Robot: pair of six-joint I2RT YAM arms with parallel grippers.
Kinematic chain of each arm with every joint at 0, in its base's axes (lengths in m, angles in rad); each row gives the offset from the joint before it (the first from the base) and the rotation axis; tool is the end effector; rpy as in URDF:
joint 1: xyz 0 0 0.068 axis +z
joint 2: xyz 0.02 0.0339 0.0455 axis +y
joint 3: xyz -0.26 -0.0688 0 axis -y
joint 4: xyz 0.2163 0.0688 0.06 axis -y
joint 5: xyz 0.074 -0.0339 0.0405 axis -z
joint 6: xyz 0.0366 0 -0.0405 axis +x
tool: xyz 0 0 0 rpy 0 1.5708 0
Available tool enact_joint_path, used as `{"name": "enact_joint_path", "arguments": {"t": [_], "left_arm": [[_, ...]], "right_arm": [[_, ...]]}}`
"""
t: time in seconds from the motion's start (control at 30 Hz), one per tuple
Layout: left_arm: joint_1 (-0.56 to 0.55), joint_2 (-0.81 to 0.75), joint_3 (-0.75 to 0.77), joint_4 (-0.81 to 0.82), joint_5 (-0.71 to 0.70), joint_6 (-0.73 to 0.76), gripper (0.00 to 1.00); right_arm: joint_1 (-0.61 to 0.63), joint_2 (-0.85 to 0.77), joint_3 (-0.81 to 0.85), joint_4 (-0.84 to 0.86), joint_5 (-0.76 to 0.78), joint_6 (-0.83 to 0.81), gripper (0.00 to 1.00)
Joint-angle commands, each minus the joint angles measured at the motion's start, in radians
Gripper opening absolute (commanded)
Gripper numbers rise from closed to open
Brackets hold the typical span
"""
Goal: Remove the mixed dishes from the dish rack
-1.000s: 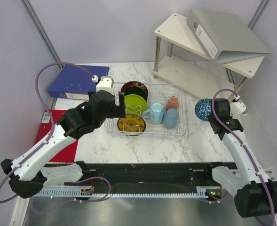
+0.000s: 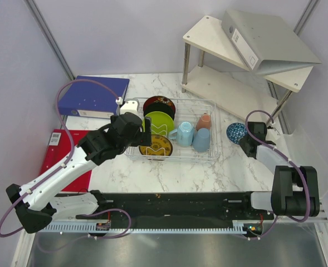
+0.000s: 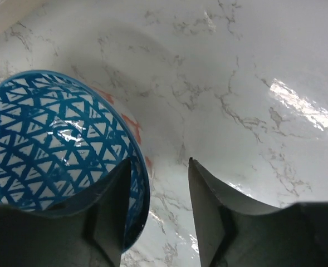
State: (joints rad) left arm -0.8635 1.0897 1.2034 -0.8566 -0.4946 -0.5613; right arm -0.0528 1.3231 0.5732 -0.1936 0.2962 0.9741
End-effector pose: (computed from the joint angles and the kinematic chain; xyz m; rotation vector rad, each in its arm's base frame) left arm 0.1341 -0.1301 0.3563 0.0900 2.2148 -0.2117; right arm 0.2185 -0.0222 0.1738 1.3087 2.0791 0.0259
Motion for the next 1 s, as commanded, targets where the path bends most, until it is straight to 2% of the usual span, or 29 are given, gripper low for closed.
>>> {"name": "enact_joint_path", "arguments": {"t": [0.0, 0.17, 0.37, 0.57, 0.67, 0.73, 0.87, 0.97], "left_arm": [[0.003, -0.001, -0.004, 0.031, -0.002, -0.041, 1.0], [0.003, 0.013, -0.001, 0.03, 0.004, -0.048, 0.99], [0.003, 0.024, 0.004, 0.031, -0.012, -0.037, 0.99], [0.003, 0.041, 0.019, 0.03, -0.016, -0.037, 1.0], [0.003, 0.049, 0.022, 0.03, -0.01, -0.041, 0.99], [0.003, 0.059, 0.024, 0.031, 0.002, -0.046, 1.0], [0.003, 0.058, 0.013, 0.03, 0.027, -0.055, 0.99], [0.003, 0.038, -0.008, 0.033, 0.036, -0.057, 0.99]], "right_arm": [[-0.004, -0.087, -0.035, -0.004, -0.022, -0.044, 0.57], [-0.004, -0.229, -0.013, -0.11, -0.029, -0.072, 0.67], [0.001, -0.401, 0.049, -0.214, -0.121, -0.112, 0.8], [0.083, -0.481, 0.138, -0.267, -0.103, -0.163, 0.82], [0.149, -0.469, 0.175, -0.147, -0.273, -0.291, 0.82], [0.207, -0.411, 0.241, -0.116, -0.316, -0.366, 0.82], [0.407, -0.288, 0.365, -0.176, -0.2, -0.532, 0.82], [0.508, -0.213, 0.416, -0.217, -0.134, -0.642, 0.82]]}}
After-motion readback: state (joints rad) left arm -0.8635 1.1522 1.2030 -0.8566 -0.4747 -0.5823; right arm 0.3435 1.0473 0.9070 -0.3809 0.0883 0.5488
